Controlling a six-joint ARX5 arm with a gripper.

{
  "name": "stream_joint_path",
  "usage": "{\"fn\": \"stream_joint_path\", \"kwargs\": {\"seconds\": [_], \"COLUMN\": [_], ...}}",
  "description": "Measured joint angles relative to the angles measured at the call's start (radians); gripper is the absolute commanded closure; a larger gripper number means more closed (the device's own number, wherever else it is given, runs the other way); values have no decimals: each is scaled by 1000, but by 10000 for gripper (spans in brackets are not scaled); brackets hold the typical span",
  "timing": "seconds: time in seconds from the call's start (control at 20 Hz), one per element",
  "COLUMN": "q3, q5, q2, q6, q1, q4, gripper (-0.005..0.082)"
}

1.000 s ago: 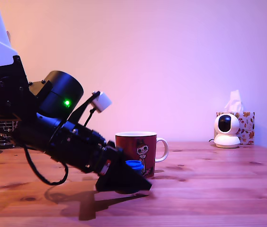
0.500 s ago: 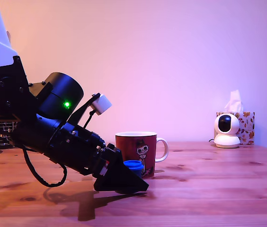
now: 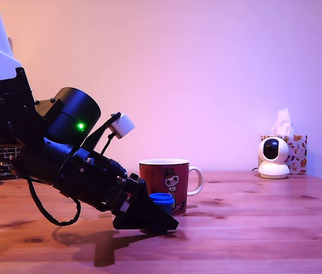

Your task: Pick up the coffee capsules on the table and drop them inside the coffee cup

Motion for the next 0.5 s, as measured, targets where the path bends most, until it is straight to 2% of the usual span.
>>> {"fn": "stream_joint_path", "kwargs": {"seconds": [0.15,0.3,0.35,0.5], "q3": [0,0,0,0], "q5": [24,54,61,66], "q2": [0,-8,-24,-117], "q6": [-6,-35,-54,-63], "q1": [0,0,0,0], "q4": [-6,-26,-39,-88], "gripper": [627,627,627,627]}}
